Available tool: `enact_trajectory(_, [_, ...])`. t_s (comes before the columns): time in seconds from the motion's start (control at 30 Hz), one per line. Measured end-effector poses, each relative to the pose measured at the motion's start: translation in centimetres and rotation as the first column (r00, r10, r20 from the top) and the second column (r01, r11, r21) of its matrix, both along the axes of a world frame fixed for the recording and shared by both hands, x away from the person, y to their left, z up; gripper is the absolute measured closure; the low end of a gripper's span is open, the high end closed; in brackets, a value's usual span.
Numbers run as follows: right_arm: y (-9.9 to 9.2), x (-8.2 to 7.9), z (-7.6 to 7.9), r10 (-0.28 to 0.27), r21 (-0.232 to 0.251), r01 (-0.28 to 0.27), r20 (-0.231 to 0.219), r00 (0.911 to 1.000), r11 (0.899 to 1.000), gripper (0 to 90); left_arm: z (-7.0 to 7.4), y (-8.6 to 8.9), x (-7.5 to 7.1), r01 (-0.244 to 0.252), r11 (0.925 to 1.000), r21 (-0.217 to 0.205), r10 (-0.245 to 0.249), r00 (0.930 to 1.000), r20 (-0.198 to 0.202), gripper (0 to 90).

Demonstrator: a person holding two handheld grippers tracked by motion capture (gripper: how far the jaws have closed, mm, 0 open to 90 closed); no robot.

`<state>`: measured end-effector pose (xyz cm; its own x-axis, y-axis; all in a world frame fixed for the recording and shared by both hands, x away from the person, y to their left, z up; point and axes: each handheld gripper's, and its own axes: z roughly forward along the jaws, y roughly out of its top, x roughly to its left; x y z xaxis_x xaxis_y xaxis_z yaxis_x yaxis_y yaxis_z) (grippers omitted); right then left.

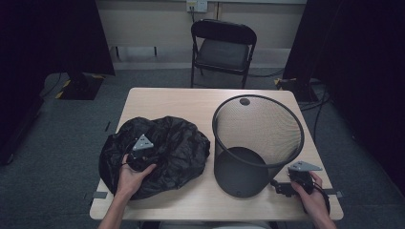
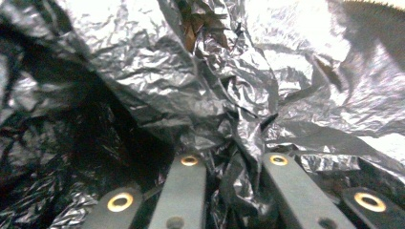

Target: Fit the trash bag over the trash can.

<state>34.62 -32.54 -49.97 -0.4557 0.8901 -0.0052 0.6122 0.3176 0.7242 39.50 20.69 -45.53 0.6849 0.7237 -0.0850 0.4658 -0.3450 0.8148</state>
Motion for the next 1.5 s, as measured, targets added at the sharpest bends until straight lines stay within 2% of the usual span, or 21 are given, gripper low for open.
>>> enact_trajectory(0.13, [0.0, -0.1, 0.0, 0.004, -0.001, -0.004, 0.001, 1.0, 1.0, 8.2, 1.3, 0.4, -0.5, 0.009, 0.9991, -0.042, -0.007, 0.9991, 0.042, 84.7])
enact_trajectory(0.2, [-0.1, -0.1, 0.0, 0.007, -0.001, -0.007, -0.001, 1.0, 1.0, 8.4, 2.0, 0.5, -0.8, 0.016, 0.997, -0.076, -0.011, 0.9981, 0.06, 84.8])
enact_trajectory(0.27, [-0.1, -0.1, 0.1, 0.007, -0.001, -0.007, -0.007, 0.9999, 1.0, 9.4, 2.3, 0.6, -0.9, 0.02, 0.9967, -0.079, -0.014, 0.9971, 0.075, 84.8])
enact_trajectory(0.3, [-0.1, -0.1, 0.1, 0.006, -0.003, -0.006, -0.008, 1.0, 1.0, 10.1, 2.9, 0.7, -1.2, 0.027, 0.9955, -0.091, -0.019, 0.9953, 0.095, 84.8])
enact_trajectory(0.47, [0.0, -0.2, 0.3, 0.006, 0.002, -0.006, -0.014, 0.9999, 1.0, 12.3, 3.9, 1.2, -1.7, 0.031, 0.9912, -0.129, -0.015, 0.992, 0.125, 84.8])
enact_trajectory(0.67, [0.1, -0.3, 0.8, -0.005, 0.01, 0.005, 0.019, 0.9998, 1.0, 12.1, 5.3, 2.1, -2.2, 0.034, 0.98, -0.196, -0.001, 0.9862, 0.166, 84.8])
enact_trajectory(0.8, [-0.2, -0.4, 1.3, -0.032, 0.024, 0.03, 0.069, 0.9971, 0.999, 12.1, 6.5, 2.6, -2.9, 0.04, 0.9723, -0.23, 0.01, 0.9768, 0.214, 84.8])
enact_trajectory(0.97, [-0.2, -0.6, 1.8, -0.044, 0.042, 0.039, 0.113, 0.9926, 0.998, 12.0, 8.2, 3.0, -3.7, 0.066, 0.955, -0.289, 0.014, 0.9636, 0.267, 84.8])
enact_trajectory(1.1, [0.0, -0.8, 2.0, -0.052, 0.034, 0.048, 0.13, 0.9902, 0.998, 12.6, 9.6, 3.1, -4.5, 0.084, 0.9366, -0.34, 0.026, 0.9513, 0.307, 84.7])
enact_trajectory(1.2, [-0.1, -0.9, 2.3, -0.061, 0.05, 0.054, 0.16, 0.9853, 0.997, 12.8, 10.6, 3.1, -5.1, 0.102, 0.9163, -0.387, 0.038, 0.9404, 0.338, 84.7])
enact_trajectory(1.3, [-0.1, -0.9, 2.3, -0.067, 0.056, 0.059, 0.161, 0.9846, 0.997, 13.2, 11.8, 3.0, -5.6, 0.111, 0.9094, -0.401, 0.052, 0.9257, 0.375, 84.7])
enact_trajectory(1.33, [-0.1, -0.9, 2.3, -0.067, 0.056, 0.059, 0.16, 0.9849, 0.997, 13.3, 12.2, 3.0, -5.8, 0.12, 0.9044, -0.41, 0.051, 0.9222, 0.383, 84.7])
enact_trajectory(1.37, [0.0, -0.9, 2.2, -0.069, 0.057, 0.061, 0.159, 0.9849, 0.997, 13.4, 12.5, 3.0, -5.9, 0.13, 0.8988, -0.419, 0.048, 0.9199, 0.389, 84.7])
enact_trajectory(1.47, [0.0, -0.8, 2.1, -0.07, 0.048, 0.063, 0.154, 0.9856, 0.997, 14.5, 13.4, 2.8, -6.3, 0.145, 0.8959, -0.42, 0.045, 0.911, 0.41, 84.7])
enact_trajectory(1.5, [0.1, -0.8, 2.1, -0.071, 0.05, 0.064, 0.152, 0.9859, 0.997, 15.1, 13.7, 2.7, -6.4, 0.151, 0.8927, -0.425, 0.044, 0.9085, 0.416, 84.7])
